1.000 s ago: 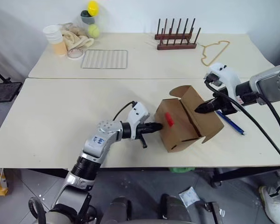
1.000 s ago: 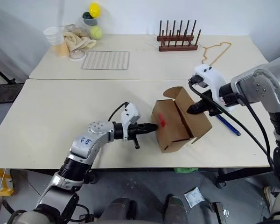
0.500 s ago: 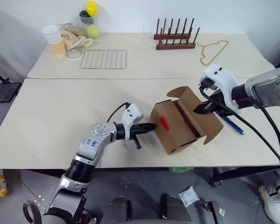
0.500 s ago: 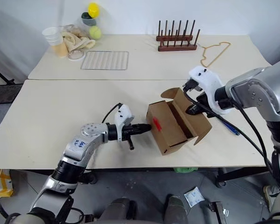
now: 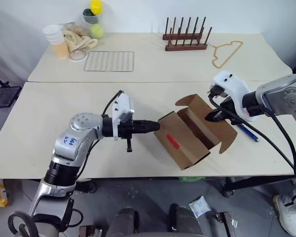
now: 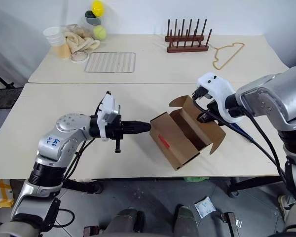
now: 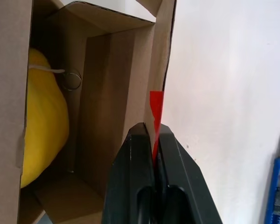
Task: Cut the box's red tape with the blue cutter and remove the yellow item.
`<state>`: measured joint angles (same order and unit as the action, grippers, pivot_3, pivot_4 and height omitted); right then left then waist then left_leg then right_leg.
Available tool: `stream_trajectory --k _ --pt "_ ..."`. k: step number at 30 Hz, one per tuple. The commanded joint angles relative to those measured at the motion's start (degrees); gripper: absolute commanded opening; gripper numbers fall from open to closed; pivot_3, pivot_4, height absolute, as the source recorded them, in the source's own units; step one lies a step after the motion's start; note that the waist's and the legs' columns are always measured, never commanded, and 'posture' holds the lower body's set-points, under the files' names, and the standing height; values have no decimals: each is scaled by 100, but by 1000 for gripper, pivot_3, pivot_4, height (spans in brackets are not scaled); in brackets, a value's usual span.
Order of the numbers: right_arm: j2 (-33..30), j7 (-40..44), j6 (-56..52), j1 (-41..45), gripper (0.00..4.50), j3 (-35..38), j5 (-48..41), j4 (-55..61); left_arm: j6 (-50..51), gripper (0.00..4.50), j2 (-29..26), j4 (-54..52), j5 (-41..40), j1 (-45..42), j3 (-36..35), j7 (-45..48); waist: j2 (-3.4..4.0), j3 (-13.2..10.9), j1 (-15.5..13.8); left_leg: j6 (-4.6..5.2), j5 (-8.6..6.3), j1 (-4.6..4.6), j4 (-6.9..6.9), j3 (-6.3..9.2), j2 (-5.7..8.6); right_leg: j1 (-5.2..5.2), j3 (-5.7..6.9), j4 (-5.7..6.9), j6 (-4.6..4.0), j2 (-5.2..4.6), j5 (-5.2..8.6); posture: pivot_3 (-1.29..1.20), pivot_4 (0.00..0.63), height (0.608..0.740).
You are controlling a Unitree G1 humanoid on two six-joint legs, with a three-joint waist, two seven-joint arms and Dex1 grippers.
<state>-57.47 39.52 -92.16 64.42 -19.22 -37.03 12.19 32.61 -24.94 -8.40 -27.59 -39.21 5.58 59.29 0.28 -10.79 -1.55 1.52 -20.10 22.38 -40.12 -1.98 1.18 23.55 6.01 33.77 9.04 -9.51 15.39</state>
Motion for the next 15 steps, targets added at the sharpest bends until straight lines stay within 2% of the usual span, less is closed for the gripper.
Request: stream_trajectory --k 1,8,11,15 --pt "-58 -3 60 11 30 60 115 128 16 0 284 -181 -97 -341 285 -33 0 0 10 0 0 -1 0 -1 1 -1 0 0 1 0 -1 0 150 740" --pt "18 -3 103 -43 30 54 210 79 -545 0 861 628 797 -472 1195 -342 0 0 21 2 1 -4 2 -11 -1 1 -2 2 1 2 -1 0 150 740" --pt "61 -21 109 -88 30 92 258 62 -818 0 1133 989 1101 -336 1366 -581 0 0 18 4 2 -4 -1 -12 0 0 -2 3 2 2 -1 0 150 740" --pt "83 -23 61 -136 30 158 292 69 -812 0 1013 855 1088 30 1419 -407 0 0 20 4 2 -5 2 -9 -2 2 -1 4 1 2 -1 0 150 740"
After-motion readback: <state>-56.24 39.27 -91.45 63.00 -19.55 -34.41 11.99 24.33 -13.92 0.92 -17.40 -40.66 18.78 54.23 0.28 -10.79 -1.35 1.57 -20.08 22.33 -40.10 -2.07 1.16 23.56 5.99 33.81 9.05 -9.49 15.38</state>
